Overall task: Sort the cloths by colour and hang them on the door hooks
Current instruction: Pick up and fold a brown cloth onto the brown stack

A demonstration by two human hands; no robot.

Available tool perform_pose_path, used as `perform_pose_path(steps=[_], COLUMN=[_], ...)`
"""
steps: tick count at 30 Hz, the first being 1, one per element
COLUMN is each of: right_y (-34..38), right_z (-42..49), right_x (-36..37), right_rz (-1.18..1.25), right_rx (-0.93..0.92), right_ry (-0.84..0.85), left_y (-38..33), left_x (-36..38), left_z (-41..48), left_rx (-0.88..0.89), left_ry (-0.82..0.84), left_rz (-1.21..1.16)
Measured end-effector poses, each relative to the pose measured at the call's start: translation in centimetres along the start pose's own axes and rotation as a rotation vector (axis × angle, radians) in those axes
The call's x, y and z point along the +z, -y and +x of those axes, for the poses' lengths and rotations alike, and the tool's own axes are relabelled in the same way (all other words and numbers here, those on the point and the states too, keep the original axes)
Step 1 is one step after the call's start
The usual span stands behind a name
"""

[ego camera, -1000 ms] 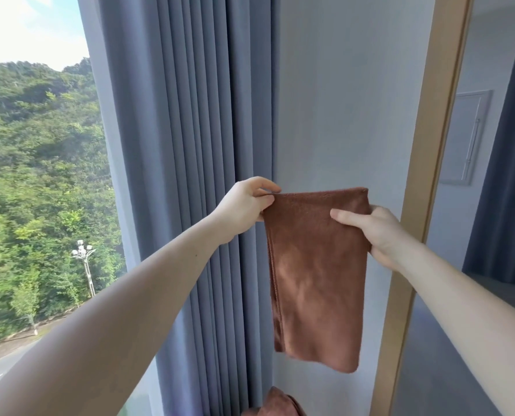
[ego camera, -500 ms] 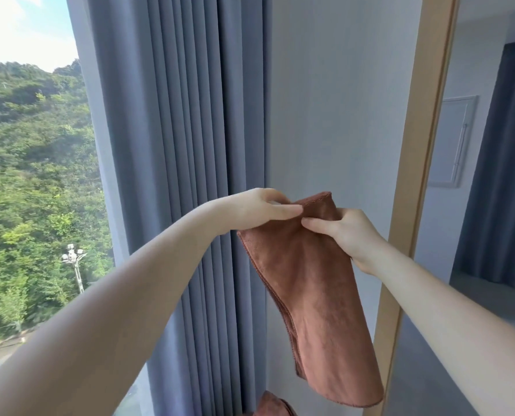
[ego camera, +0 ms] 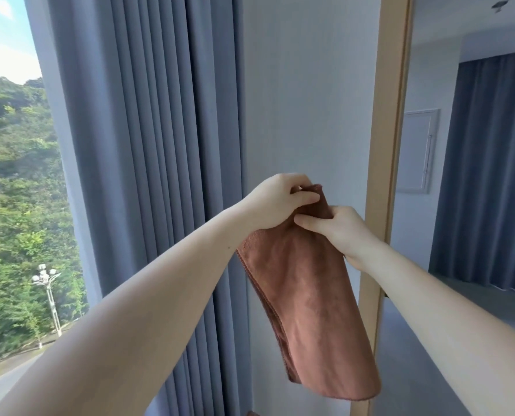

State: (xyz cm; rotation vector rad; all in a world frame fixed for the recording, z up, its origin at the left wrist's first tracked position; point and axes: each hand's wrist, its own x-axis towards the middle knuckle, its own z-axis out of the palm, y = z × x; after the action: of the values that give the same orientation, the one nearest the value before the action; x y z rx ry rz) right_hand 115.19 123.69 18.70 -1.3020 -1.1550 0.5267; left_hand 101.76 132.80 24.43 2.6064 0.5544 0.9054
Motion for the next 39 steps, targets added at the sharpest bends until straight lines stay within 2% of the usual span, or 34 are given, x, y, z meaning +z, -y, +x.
perform_pose_path(steps=[5, 14, 30, 39], right_y=[-0.8, -3.4, -7.3, -11.2], right_z=[-0.5, -1.6, -2.4, -3.8], right_x=[-0.9, -1.1, 0.1, 0.1], right_rz=[0.053, 0.071, -0.014, -0.044], right_rx=[0.061, 0.145, 0.207, 0.328], right_ry=[0.101, 0.222, 0.283, 0.345], left_y=[0.3, 0.2, 0.2, 0.1], left_x=[0.6, -0.5, -3.8, -5.2], left_z=[0.3, 0.2, -0.2, -0.4], left_rx=[0.028, 0.161, 0.180, 0.139], left_ry=[0.030, 0.028, -0.045, -0.087], left_rz=[0.224, 0.427, 0.463, 0.431])
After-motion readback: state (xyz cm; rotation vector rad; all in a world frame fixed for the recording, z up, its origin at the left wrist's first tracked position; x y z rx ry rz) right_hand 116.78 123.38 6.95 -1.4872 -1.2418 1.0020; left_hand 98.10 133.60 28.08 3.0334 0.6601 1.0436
